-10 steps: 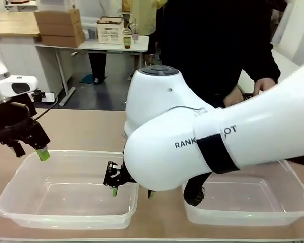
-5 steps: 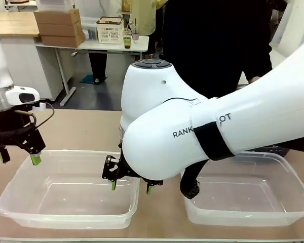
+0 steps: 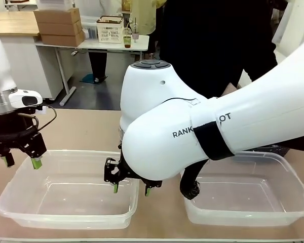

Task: Sort the waste into each basket.
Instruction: Pick up the Organizing box on the left side of the table and lift it.

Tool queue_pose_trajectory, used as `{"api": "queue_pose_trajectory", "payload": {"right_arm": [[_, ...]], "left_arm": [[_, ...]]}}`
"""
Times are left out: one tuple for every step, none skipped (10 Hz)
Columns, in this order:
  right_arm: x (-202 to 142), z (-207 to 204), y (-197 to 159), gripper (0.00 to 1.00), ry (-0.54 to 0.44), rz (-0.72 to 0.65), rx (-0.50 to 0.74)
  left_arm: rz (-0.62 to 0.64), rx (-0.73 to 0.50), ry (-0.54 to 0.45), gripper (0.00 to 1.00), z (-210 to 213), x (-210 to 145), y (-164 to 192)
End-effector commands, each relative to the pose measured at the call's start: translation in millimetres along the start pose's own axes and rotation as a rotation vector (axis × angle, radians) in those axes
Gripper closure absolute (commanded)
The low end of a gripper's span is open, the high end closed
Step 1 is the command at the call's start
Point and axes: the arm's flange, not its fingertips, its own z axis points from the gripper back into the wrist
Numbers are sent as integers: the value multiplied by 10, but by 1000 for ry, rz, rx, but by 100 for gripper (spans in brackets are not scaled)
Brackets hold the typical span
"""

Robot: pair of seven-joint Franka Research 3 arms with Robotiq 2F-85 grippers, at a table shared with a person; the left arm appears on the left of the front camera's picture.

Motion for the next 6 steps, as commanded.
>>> {"api": "queue_pose_trajectory", "payload": {"right_arm": [[27,30,139,100,-7,-22,-47],[36,51,152,100,-12,-24,-52],[42,72,154,100,-15,-25,-59],[46,89,150,88,-20,-28,-60],[45,85,146,97,-15,-29,-66],[35,83,141,100,-10,-26,-70]], "left_arm": [[23,7,-47,72,-167,-95,34],[26,3,-45,100,-188,-87,30],[27,-10,-41,100,-199,-86,23],[28,-11,-33,100,-222,-84,11],[29,-13,-25,96,-233,-83,3],[29,-9,-26,100,-230,-86,2]]}}
